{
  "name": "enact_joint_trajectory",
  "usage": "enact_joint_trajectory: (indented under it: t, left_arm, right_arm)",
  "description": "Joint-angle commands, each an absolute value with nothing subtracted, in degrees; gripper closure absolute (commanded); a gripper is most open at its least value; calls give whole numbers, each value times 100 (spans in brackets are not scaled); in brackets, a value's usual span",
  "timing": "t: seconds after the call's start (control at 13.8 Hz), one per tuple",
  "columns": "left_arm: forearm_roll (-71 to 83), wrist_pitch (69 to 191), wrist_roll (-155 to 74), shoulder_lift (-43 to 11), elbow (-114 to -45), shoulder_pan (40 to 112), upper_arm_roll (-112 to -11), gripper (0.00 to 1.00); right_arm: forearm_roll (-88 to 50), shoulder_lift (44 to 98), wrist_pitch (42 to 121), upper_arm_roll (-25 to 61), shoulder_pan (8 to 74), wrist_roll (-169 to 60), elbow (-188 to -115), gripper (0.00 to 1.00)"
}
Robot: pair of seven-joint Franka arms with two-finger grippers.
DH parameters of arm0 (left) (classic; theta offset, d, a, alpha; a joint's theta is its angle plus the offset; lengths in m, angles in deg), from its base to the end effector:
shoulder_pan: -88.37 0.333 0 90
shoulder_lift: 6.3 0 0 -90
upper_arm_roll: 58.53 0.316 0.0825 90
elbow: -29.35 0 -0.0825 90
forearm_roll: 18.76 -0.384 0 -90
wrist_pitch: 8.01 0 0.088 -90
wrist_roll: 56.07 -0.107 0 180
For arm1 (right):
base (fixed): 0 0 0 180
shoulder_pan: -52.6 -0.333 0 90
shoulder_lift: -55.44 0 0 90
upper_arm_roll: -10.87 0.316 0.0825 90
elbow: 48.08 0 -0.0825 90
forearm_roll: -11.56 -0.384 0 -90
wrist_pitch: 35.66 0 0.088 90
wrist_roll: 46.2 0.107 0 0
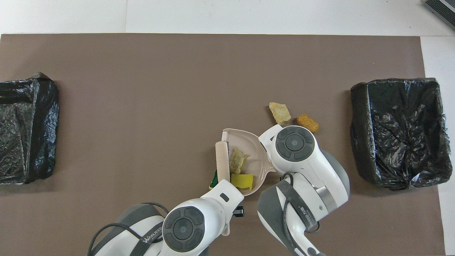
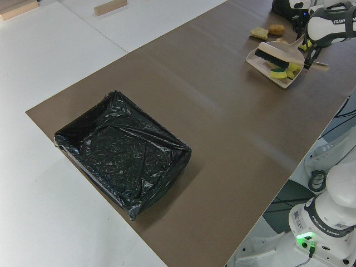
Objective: Sweep and dump trash in bin
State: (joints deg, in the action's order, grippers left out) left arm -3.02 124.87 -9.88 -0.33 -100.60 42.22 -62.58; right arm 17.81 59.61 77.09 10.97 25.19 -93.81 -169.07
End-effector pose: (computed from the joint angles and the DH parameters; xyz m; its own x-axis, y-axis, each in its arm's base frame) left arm 0.3271 -0.4012 0.4180 0.9936 0.0933 -0.0640 0.1064 -0.9629 0.2480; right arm 0.4732 0.2385 0.3654 0.1899 0.9587 -0.2118 0.9716 -0.2146 -0.1002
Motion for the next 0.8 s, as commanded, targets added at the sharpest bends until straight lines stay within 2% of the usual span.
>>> enact_joint_trajectory:
  t: [0.0,0.36,0.51,0.72]
  left_arm:
    - [-215,12488,-659,-59,-9835,4380,-6205,100]
    - [-223,12208,-685,178,-9748,4855,-6196,100]
    - [-294,11525,-764,222,-9712,4987,-6196,100]
    - [-302,10872,-782,433,-10010,5251,-6205,100]
  right_arm:
    - [1895,5826,7851,1122,2544,-9234,-17068,100]
    - [1886,5834,7860,1122,2544,-9243,-17068,100]
    - [1886,5834,7860,1122,2553,-9269,-17060,100]
    - [1842,5869,7843,1122,2561,-9261,-17007,100]
